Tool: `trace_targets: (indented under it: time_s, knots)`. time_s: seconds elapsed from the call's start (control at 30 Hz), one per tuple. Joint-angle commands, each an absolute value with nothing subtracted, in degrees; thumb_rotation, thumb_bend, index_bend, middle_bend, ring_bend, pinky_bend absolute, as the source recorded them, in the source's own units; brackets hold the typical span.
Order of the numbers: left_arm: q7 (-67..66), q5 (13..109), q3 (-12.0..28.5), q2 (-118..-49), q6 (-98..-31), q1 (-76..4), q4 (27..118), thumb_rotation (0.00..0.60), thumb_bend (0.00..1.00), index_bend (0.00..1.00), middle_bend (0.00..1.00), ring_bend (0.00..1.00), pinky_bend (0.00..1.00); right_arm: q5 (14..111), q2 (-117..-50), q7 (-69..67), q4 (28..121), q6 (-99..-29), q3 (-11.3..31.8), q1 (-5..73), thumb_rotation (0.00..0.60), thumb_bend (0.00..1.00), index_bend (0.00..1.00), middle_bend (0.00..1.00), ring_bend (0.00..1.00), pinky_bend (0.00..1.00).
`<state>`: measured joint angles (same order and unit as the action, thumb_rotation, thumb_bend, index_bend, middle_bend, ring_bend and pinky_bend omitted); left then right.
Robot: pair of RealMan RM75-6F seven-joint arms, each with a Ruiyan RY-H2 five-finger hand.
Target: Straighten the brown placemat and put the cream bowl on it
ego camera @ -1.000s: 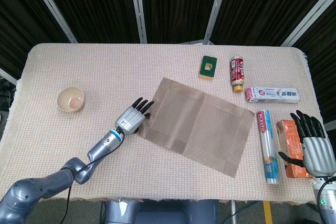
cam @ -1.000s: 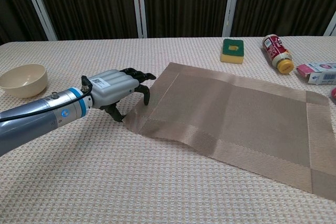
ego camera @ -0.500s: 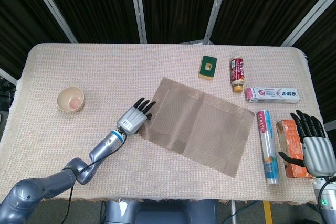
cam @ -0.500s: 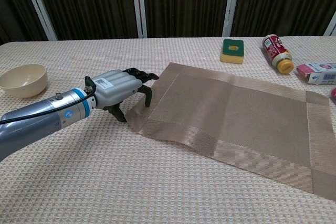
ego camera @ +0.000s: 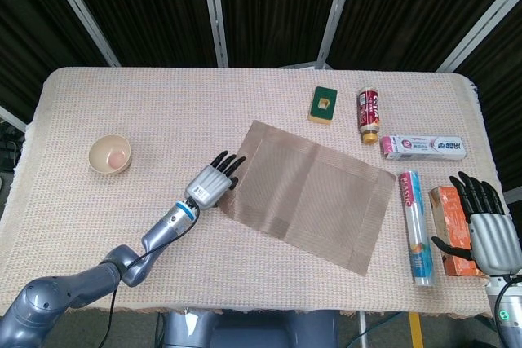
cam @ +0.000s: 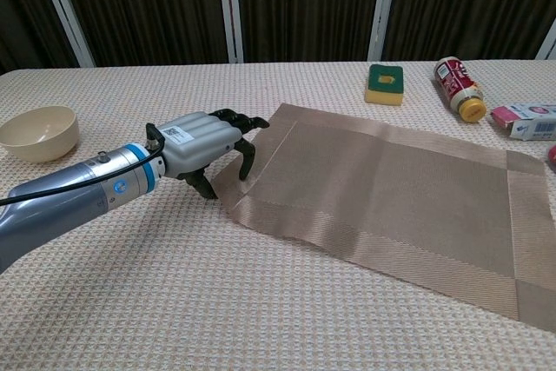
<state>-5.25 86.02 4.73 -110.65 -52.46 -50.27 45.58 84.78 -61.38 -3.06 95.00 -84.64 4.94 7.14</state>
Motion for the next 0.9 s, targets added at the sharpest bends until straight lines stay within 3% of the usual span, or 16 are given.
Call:
trace_targets:
  time_s: [0.03,0.23,0.53,0.9]
  knots:
    - [-5.4,85.9,4.7,-110.6,-52.5,-50.2,45.6,0.6,0.47,0.51,0.0,0.0,0.0,84.8,-61.3,-3.1,95.0,-84.7,5.0,7.1,0.6,0.0,0.0,0.0,0.0,0.0]
    - [-5.9,85.6,4.4,-109.9,-53.1,-49.2,46.1,0.6,0.52,0.57,0.0,0.0,0.0,85.3,-61.2,-3.3,95.1,-85.0,5.0,7.0,0.6,0.0,0.0,0.0,0.0,0.0]
    - [-6.0,85.3,3.6,-105.2,-55.2,-46.7,52.6,0.6,0.53,0.6,0.0,0.0,0.0,85.9,-61.1,-3.2,95.5,-85.3,4.9,6.8,0.6,0.0,0.0,0.0,0.0,0.0]
    - [-14.3,83.3,-0.6,-91.8,-56.0,-41.2,76.4,0.6,0.52,0.62,0.0,0.0,0.0,87.1,-61.0,-2.4,96.2,-85.7,4.7,6.6,0.6,0.0,0.0,0.0,0.0,0.0]
